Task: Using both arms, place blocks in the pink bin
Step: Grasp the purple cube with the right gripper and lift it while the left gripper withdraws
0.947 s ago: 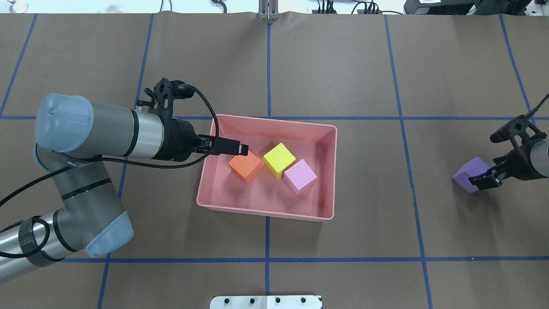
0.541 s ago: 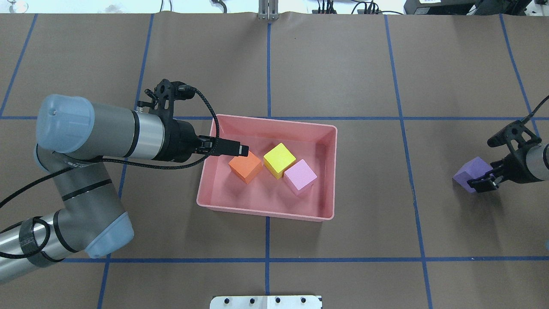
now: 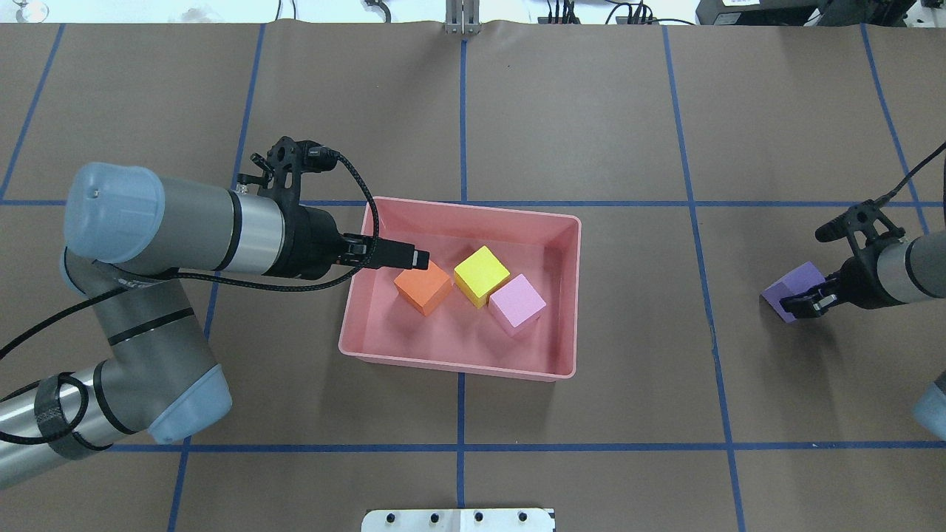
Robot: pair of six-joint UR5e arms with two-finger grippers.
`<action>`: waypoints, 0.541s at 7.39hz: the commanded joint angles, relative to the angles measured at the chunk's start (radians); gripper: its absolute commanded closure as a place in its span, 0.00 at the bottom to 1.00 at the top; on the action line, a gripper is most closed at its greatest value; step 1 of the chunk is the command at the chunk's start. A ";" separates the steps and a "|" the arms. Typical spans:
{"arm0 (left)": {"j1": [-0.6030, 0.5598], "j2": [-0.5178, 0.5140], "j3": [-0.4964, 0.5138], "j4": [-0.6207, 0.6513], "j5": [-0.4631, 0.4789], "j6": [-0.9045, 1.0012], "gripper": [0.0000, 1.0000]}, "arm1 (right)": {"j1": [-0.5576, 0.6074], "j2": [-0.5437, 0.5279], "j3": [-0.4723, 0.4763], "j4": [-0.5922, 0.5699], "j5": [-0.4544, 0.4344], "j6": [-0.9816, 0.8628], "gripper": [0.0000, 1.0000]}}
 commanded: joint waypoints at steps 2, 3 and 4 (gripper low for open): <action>-0.029 0.045 -0.005 0.000 -0.008 0.025 0.00 | 0.034 0.091 0.105 -0.049 0.073 0.257 0.89; -0.059 0.119 -0.008 0.002 -0.025 0.141 0.00 | 0.050 0.160 0.176 -0.179 0.091 0.314 0.87; -0.125 0.167 -0.007 0.011 -0.086 0.236 0.00 | 0.050 0.227 0.240 -0.326 0.089 0.359 0.86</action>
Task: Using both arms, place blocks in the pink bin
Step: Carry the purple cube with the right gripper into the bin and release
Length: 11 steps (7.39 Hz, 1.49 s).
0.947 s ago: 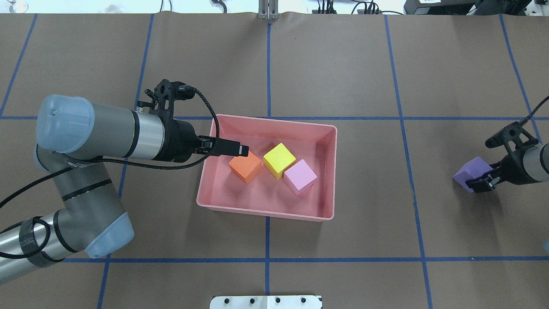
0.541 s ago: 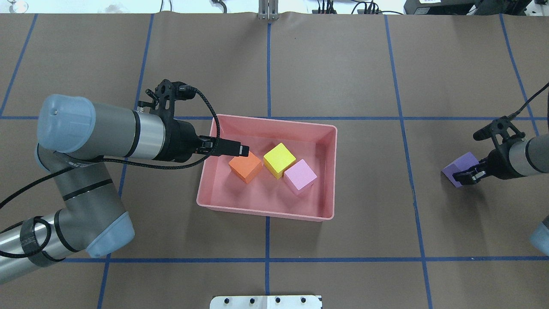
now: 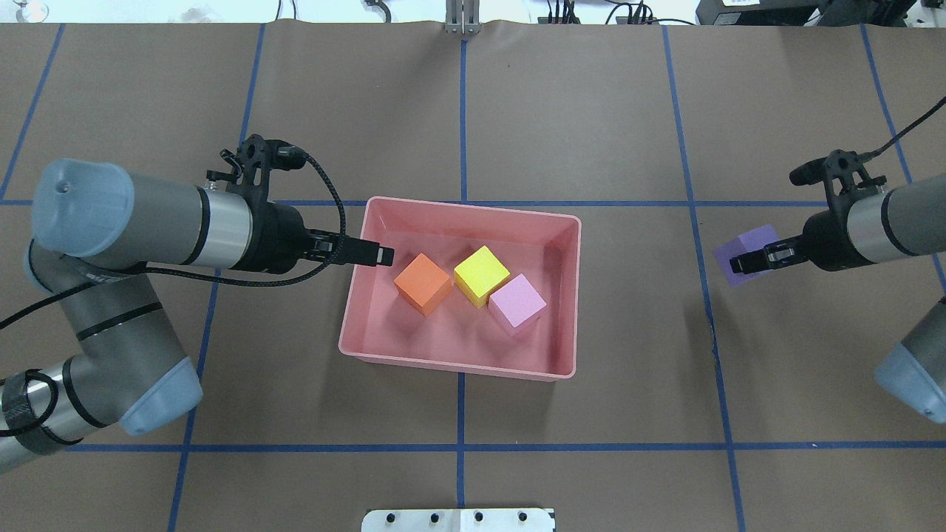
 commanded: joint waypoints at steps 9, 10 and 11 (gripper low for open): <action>-0.511 0.287 0.250 0.084 -0.359 0.990 0.00 | -0.469 0.703 0.105 -0.791 -0.523 0.757 0.50; -0.512 0.288 0.251 0.084 -0.360 0.990 0.00 | -0.515 0.741 0.067 -0.796 -0.591 0.801 0.40; -0.512 0.288 0.251 0.084 -0.360 0.990 0.00 | -0.543 0.741 0.053 -0.796 -0.632 0.811 0.07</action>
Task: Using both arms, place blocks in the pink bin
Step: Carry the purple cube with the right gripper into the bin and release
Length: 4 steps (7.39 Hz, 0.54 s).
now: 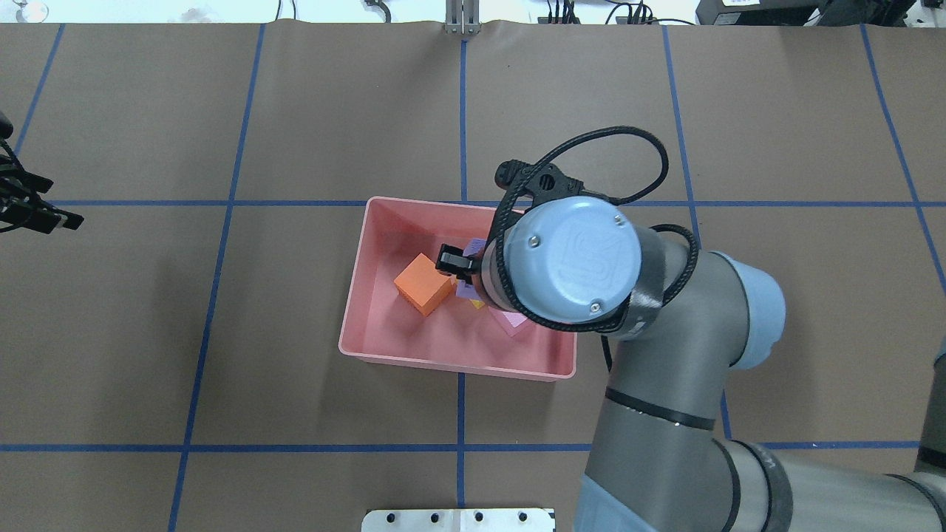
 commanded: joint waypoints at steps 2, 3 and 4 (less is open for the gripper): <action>-0.005 0.008 0.005 -0.002 -0.004 0.005 0.00 | -0.055 0.032 -0.029 -0.018 -0.076 0.033 0.01; -0.005 0.010 0.006 -0.003 -0.004 0.005 0.00 | -0.055 0.032 -0.026 -0.018 -0.071 0.026 0.01; -0.005 0.011 0.012 -0.006 -0.002 0.005 0.00 | -0.054 0.029 -0.021 -0.018 -0.067 0.012 0.01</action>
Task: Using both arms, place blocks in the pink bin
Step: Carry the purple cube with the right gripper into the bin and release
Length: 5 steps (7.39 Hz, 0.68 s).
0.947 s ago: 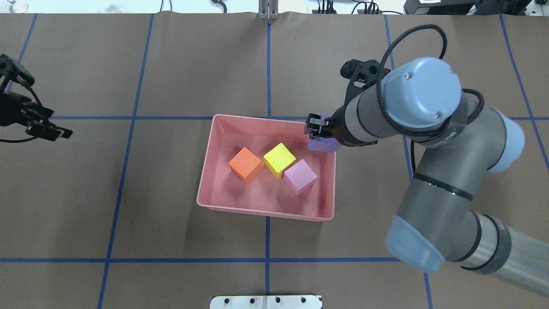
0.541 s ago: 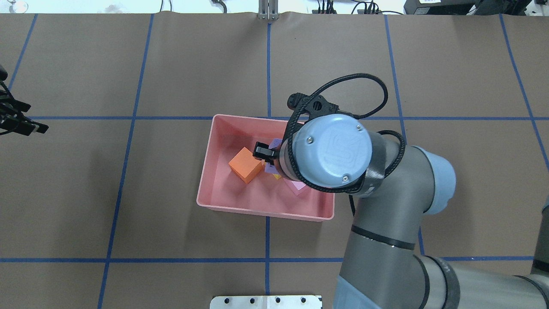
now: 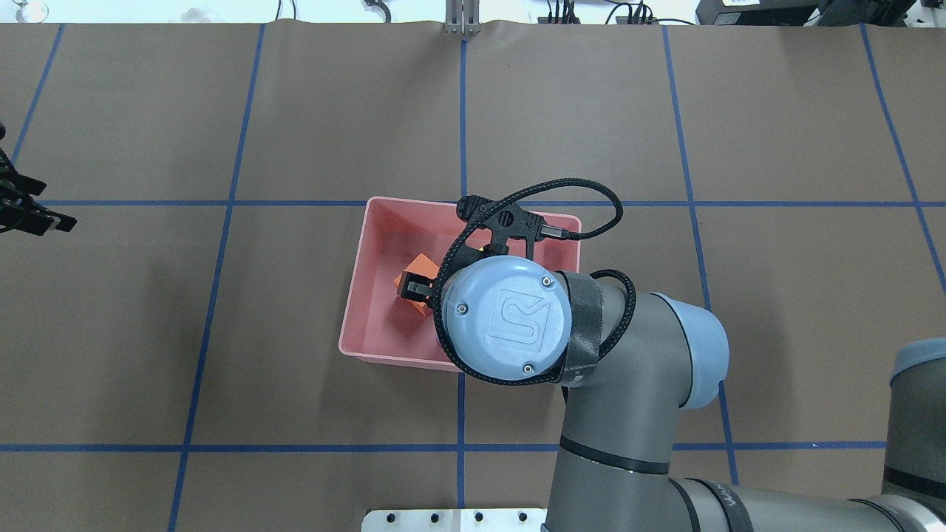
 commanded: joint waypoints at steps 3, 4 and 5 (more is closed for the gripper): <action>-0.116 0.009 0.001 0.046 0.003 -0.003 0.00 | 0.240 -0.070 0.016 -0.002 0.225 -0.215 0.01; -0.187 0.007 -0.012 0.102 0.004 0.006 0.00 | 0.350 -0.136 0.017 0.004 0.310 -0.359 0.01; -0.199 0.007 -0.007 0.144 0.006 0.097 0.00 | 0.453 -0.217 0.013 0.009 0.373 -0.509 0.00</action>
